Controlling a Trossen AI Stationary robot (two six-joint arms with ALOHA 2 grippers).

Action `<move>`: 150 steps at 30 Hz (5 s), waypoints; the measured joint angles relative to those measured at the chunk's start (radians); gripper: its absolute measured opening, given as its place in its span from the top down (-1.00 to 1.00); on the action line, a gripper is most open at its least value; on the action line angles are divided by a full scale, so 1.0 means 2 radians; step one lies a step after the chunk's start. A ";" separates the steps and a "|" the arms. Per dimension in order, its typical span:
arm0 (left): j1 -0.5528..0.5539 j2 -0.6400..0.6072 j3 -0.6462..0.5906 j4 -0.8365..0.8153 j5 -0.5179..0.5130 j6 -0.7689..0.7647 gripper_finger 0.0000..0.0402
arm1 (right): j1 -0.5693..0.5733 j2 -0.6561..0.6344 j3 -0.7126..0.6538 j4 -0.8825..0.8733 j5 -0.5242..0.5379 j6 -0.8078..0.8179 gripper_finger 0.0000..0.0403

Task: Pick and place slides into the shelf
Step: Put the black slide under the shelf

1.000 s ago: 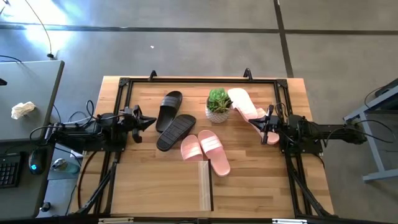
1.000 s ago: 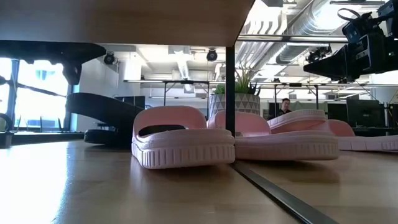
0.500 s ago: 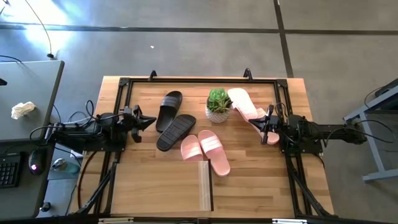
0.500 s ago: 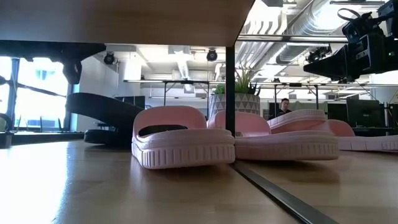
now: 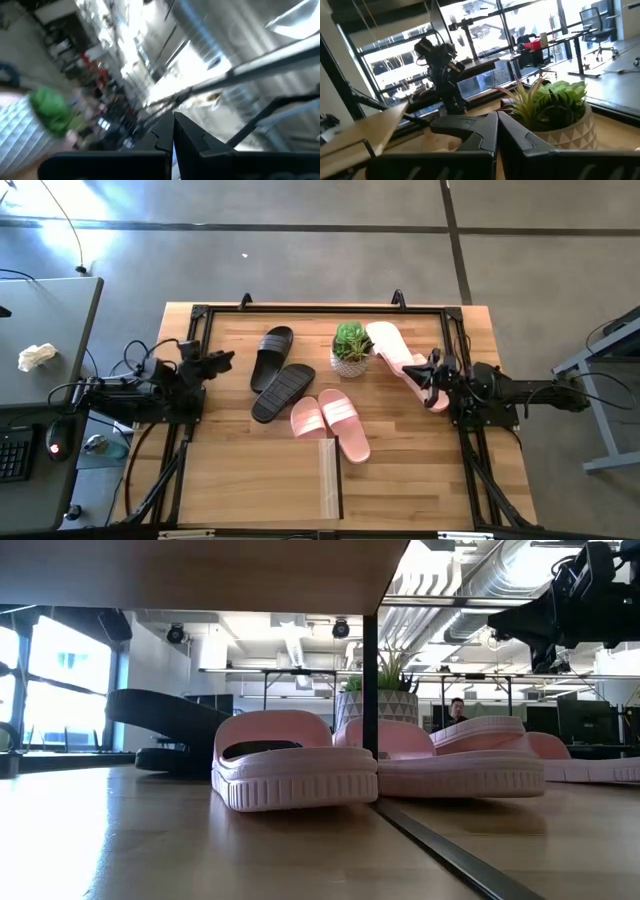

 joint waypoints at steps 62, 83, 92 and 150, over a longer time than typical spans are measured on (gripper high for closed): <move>0.002 0.830 0.611 -0.833 -0.215 0.415 0.05 | 0.000 0.000 0.000 0.006 -0.022 0.067 1.00; 0.135 0.819 0.531 -0.650 -0.127 0.553 0.12 | 0.000 0.000 0.001 0.006 -0.025 0.024 1.00; 0.162 0.819 0.508 -0.599 -0.107 0.587 0.11 | 0.000 0.000 0.001 0.005 -0.024 0.024 1.00; -0.044 0.633 0.546 -1.029 -0.203 0.145 1.00 | 0.000 0.000 0.001 0.035 -0.010 0.029 1.00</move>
